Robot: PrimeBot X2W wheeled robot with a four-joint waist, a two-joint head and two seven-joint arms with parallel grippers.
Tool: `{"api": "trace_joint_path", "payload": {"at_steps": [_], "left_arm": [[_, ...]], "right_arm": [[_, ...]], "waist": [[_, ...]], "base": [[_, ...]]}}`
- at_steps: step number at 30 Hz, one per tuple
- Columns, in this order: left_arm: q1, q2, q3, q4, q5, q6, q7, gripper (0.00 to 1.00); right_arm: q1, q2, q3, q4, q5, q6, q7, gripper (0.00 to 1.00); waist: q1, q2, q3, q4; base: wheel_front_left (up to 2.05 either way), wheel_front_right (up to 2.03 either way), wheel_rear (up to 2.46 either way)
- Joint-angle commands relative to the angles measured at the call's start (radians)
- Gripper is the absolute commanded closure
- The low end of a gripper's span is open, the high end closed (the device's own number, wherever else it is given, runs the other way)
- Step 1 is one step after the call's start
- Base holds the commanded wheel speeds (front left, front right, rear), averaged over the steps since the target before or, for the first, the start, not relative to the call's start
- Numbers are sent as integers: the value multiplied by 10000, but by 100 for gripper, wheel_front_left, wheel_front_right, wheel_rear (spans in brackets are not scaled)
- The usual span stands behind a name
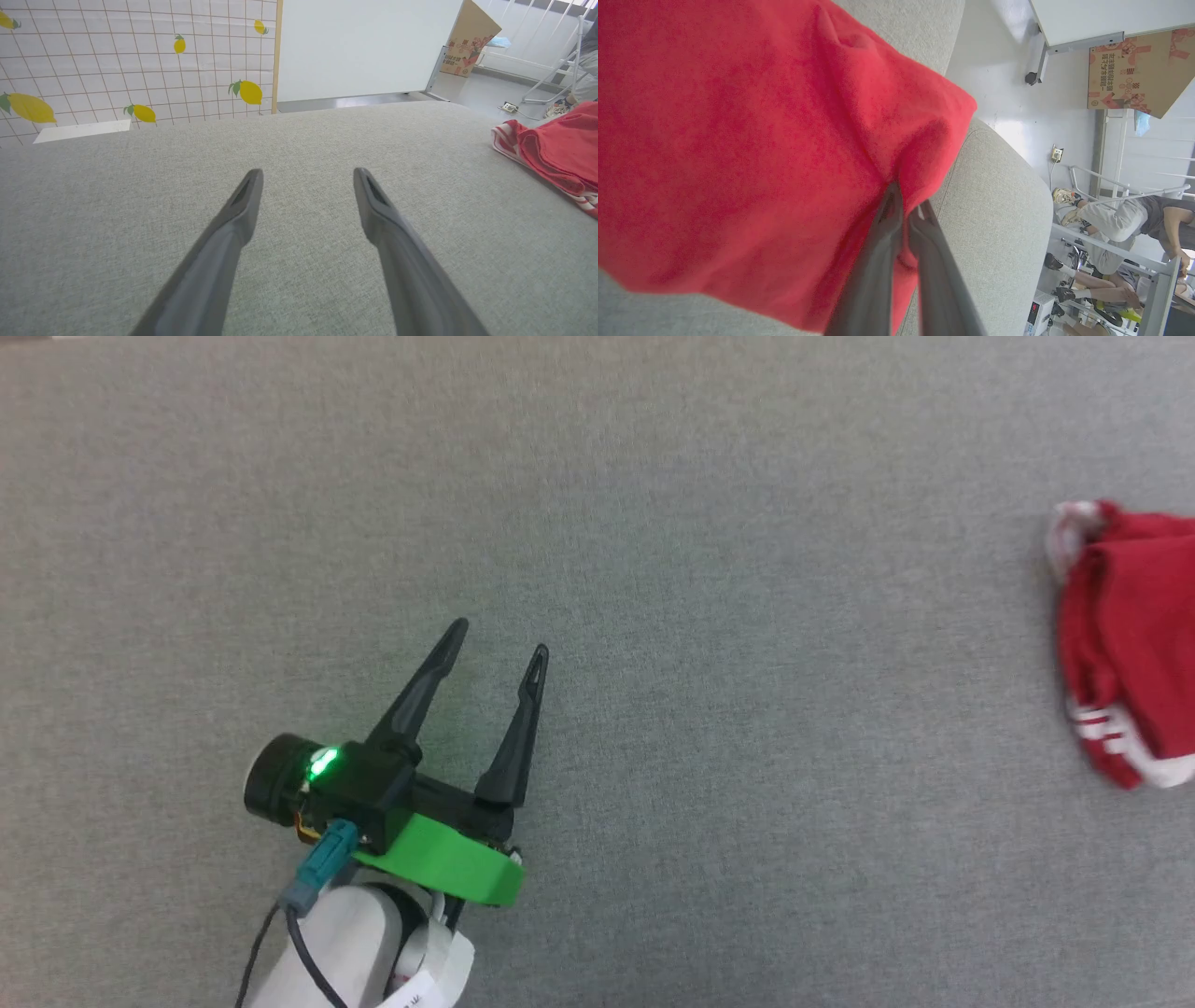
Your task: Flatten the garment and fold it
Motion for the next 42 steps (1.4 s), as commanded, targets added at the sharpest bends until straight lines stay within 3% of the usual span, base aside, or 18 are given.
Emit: {"api": "trace_joint_path", "payload": {"at_steps": [1,13,14,15,24,37,42], "left_arm": [[-184,125,56,-115,82,-61,50,0],[-452,368,106,-539,110,-21,165,0],[-466,359,94,-515,106,-12,160,0],[-473,349,82,-484,99,-8,153,0],[-323,223,52,85,-94,61,-40,0],[305,325,613,907,-791,341,-54,0],[636,564,760,821,-875,434,74,0]], "right_arm": [[-230,-21,-180,331,-152,-19,-255,100],[-554,524,-1484,2569,-1035,-19,-1479,100],[-591,598,-1548,2654,-1098,-19,-1568,84],[-625,647,-1573,2698,-1173,-19,-1642,0],[-1172,1225,-1730,2592,-948,-19,-2307,0],[-779,2599,-1779,328,1685,-19,-3529,0],[85,3406,-2224,-708,2062,-19,-3768,0]], "waist": [[-1,-1,515,26],[-1,-1,1106,263],[-1,-1,1084,270],[-1,-1,1045,275],[-1,-1,-134,274],[-1,-1,-2979,566],[-1,-1,-3619,709]], "base": [[0,0,0],[0,0,0],[0,0,0],[0,0,0],[0,0,0],[0,0,0],[0,0,0]]}}
